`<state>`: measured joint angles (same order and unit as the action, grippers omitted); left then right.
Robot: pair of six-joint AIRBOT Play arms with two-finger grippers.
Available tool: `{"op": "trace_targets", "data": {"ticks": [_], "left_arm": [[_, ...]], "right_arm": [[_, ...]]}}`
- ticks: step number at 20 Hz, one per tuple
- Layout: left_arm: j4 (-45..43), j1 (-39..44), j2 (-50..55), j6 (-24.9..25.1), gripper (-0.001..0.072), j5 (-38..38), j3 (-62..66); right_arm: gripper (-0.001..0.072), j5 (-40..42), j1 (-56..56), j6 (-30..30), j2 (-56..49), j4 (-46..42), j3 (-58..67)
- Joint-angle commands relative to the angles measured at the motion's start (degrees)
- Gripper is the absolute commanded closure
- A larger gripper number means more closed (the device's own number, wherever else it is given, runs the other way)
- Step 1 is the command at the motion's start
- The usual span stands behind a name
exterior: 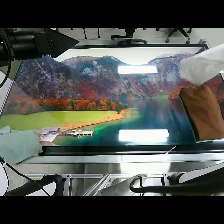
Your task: Fold the shirts.
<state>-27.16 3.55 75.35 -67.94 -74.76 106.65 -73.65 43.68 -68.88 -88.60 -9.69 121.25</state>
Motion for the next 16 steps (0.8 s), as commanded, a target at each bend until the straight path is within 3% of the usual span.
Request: {"op": "trace_targets", "data": {"ticks": [1,6,8,13,16], "left_arm": [[-0.3,0.0,0.0,0.0,0.0693,0.1,0.0],[-0.3,0.0,0.0,1.1,0.0693,-1.5,0.0],[-0.3,0.0,0.0,1.2,0.0693,-2.6,0.0],[-0.3,0.0,0.0,2.4,0.0693,-3.6,0.0],[-0.3,0.0,0.0,2.6,0.0693,-5.0,0.0]], "right_arm": [[0.0690,-4.9,1.3,-8.3,5.3,-11.8,0.2],[0.0689,-13.1,5.4,-18.5,13.1,-26.5,-2.4],[0.0690,-17.0,6.6,-19.9,15.6,-30.5,-5.5],[0.0690,-27.9,6.6,-26.7,20.8,-53.3,-11.5],[0.0689,-30.0,6.6,-31.2,24.3,-61.7,-19.3]]}}
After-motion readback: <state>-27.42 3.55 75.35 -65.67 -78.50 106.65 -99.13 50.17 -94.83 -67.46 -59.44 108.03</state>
